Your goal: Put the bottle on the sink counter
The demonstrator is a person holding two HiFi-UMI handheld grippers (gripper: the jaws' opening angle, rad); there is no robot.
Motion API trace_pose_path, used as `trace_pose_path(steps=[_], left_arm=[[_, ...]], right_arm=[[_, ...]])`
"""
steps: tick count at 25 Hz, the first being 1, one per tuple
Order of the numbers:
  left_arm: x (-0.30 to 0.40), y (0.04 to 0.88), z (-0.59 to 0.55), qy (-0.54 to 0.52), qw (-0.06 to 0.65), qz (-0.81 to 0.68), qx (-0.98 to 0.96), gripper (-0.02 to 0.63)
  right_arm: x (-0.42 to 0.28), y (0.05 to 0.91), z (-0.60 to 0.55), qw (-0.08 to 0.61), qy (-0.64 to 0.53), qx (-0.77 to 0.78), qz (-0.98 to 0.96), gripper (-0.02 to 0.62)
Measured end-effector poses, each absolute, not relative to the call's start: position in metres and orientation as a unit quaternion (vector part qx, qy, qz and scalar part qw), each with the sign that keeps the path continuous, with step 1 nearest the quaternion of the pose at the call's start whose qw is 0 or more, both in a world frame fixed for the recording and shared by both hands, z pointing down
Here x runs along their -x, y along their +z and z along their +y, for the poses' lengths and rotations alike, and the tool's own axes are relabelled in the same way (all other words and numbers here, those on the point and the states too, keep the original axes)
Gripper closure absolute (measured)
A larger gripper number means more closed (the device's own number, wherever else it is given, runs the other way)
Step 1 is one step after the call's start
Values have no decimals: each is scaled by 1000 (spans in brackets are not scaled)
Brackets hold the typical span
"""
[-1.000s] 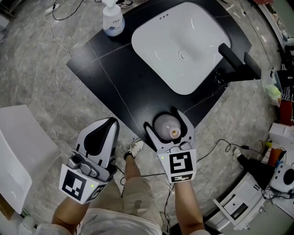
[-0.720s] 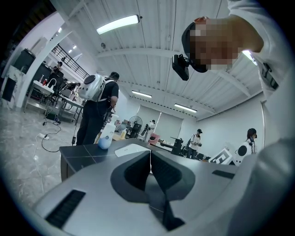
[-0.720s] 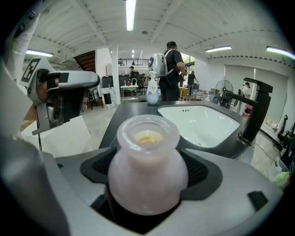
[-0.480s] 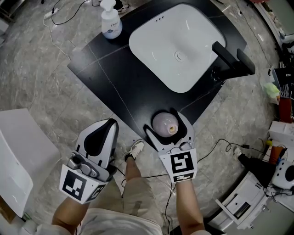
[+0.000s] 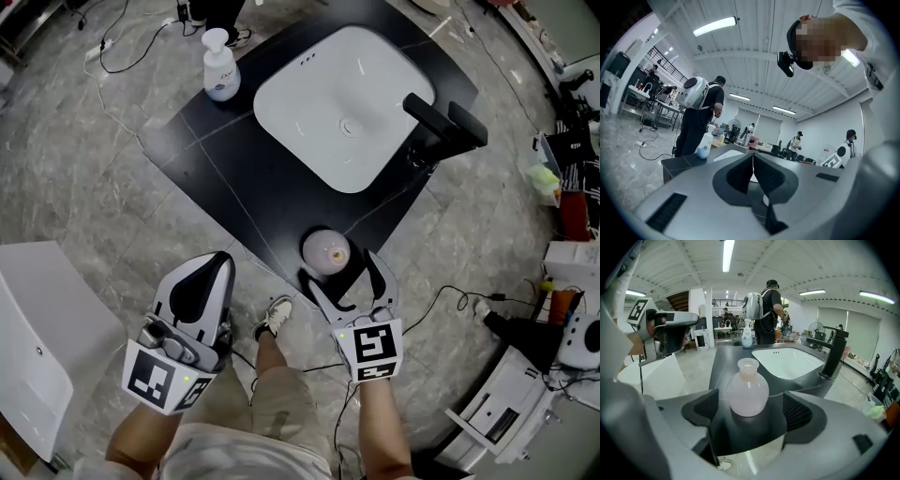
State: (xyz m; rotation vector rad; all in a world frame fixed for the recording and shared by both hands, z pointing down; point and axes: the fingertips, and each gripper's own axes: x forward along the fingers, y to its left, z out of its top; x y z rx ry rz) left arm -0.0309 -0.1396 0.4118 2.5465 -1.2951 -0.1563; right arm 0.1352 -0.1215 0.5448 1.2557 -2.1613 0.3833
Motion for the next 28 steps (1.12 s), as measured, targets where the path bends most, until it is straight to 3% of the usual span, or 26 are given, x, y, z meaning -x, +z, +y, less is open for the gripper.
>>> trace_pose_path(steps=[7, 14, 16, 28], left_arm=[[33, 382, -127, -48, 127, -435, -890, 589], [37, 341, -109, -47, 110, -423, -898, 589], [38, 326, -105, -52, 105, -421, -899, 589], [55, 244, -94, -99, 59, -423, -899, 589]], right_arm=[[-142, 519, -95, 300, 151, -490, -804, 194], [-157, 462, -73, 266, 117, -543, -788, 523], [-163, 442, -70, 258, 107, -558, -781, 579], [-179, 312, -65, 214, 12, -595, -774, 584]])
